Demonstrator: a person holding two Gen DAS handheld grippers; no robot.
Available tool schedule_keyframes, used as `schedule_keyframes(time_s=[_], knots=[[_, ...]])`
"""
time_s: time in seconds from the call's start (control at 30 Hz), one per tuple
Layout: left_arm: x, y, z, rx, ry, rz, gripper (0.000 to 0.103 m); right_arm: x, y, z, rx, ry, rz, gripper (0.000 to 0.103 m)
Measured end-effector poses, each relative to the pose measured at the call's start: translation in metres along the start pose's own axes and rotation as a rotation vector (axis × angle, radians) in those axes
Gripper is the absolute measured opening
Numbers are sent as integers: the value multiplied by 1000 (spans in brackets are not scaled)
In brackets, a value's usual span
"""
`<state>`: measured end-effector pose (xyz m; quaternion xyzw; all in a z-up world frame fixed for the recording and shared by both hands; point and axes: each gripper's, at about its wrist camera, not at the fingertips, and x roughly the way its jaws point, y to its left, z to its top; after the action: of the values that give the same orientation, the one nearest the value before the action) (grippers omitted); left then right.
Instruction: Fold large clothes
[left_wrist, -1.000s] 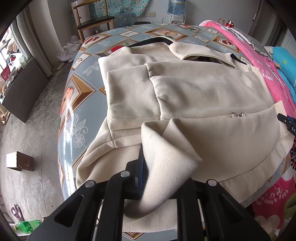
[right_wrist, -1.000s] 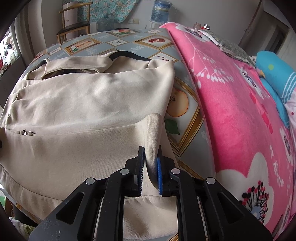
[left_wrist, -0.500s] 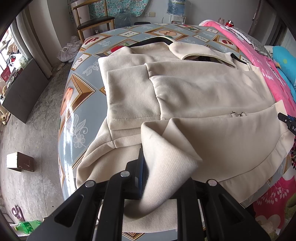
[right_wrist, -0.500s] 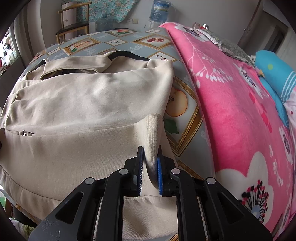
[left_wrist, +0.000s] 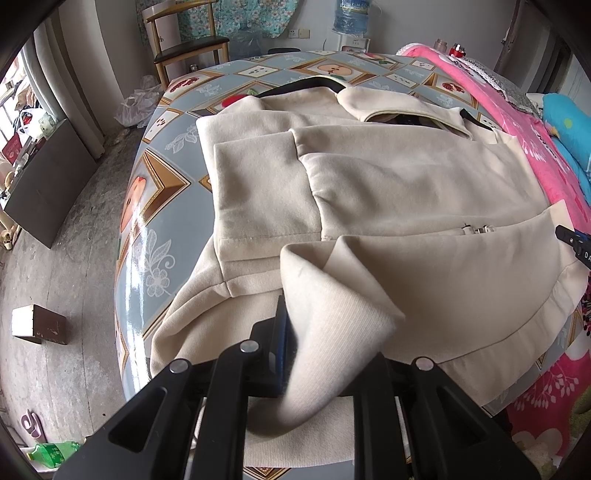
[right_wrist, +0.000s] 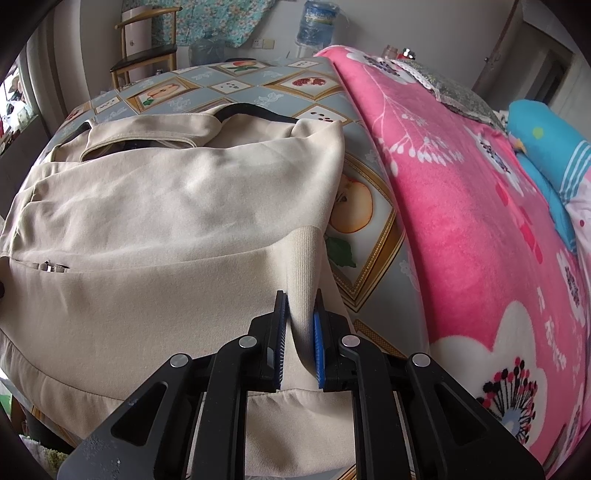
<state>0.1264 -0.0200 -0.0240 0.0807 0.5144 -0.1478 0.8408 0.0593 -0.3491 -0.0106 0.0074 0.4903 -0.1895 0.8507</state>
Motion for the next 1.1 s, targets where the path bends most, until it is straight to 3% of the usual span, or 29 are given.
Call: schedule_keyframes(time_s=[0.17,0.4,0.53,0.7,0.87,0.97,1.1], knots=[[-15,0,-14,65,-66,-9,13,-22,-8,-9,35,-43,21,6],[-83,12,-32,49,-236,-123,7,-89,-28,-23,83,-155,58,5],[-116,19,-22,31,-331,-178,7,-113,-37,-12,111,-238,70,5],[-129,20,31,61,-366,-154,6,-122,-42,37,105,-350,105,5],[-126,39,110,56,-387,-175,6,-117,-40,117,55,-457,125,5],[-96,51,165,32,-340,-192,6,-84,-34,171,29,-444,132,5],[-10,61,217,-15,-187,-156,6,1,-12,218,-12,-314,129,6]])
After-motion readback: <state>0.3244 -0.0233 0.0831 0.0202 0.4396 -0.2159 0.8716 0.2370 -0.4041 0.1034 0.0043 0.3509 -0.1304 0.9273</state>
